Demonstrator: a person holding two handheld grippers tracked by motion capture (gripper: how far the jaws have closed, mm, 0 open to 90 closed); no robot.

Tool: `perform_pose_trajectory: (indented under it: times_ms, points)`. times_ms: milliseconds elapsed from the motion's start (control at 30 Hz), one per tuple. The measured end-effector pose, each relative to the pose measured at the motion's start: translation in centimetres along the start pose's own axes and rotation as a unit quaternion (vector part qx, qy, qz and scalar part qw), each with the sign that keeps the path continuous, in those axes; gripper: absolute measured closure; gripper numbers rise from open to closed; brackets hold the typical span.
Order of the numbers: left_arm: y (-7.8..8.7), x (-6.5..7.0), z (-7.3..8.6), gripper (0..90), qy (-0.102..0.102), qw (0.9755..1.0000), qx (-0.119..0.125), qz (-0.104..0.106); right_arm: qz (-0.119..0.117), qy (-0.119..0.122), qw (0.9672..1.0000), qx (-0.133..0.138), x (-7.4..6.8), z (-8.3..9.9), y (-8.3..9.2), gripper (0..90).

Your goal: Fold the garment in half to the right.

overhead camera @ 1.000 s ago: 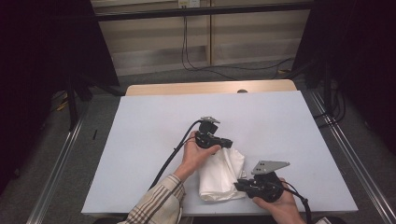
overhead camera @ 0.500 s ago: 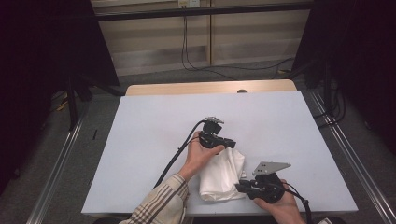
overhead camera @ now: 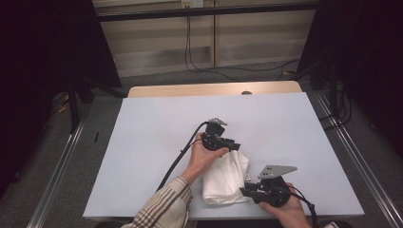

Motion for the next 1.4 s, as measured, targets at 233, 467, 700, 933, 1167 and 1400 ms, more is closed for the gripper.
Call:
perform_pose_trajectory:
  times_ms: [233,467,700,933,1167,1400]
  points:
    - [0.1,-0.1,0.0,45.2,0.006,0.9999,0.011,-0.008,0.009,-0.005,0.9999,0.001,0.1,0.0,0.1,59.4]
    - [0.3,-0.6,0.0,22.8,0.014,0.999,0.032,-0.03,0.011,-0.009,0.9999,0.005,0.3,0.0,0.2,50.7]
    - [0.7,-0.8,-0.2,11.8,0.01,0.9981,0.048,-0.037,0.012,-0.016,0.9998,0.009,0.4,-0.1,0.3,43.3]
    - [0.9,-1.0,-0.3,5.7,0.006,0.9973,0.06,-0.042,0.019,-0.032,0.9992,0.012,0.8,0.0,0.4,31.0]
    - [1.3,-1.0,-0.2,3.6,-0.004,0.9965,0.069,-0.047,0.024,-0.04,0.9988,0.017,1.1,-0.1,0.4,26.3]
    - [2.1,-1.1,0.0,3.6,-0.013,0.995,0.087,-0.047,0.032,-0.038,0.9984,0.025,1.3,-0.1,0.5,23.6]
Point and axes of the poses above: each handheld gripper's, and its own axes: y roughly backward along the jaws, z roughly out of its underside, x roughly to its right, the point moved 3 cm from there along -y, roughly forward along the jaws, and after that the axes turned 9 degrees about y, right-handed, at the moved point
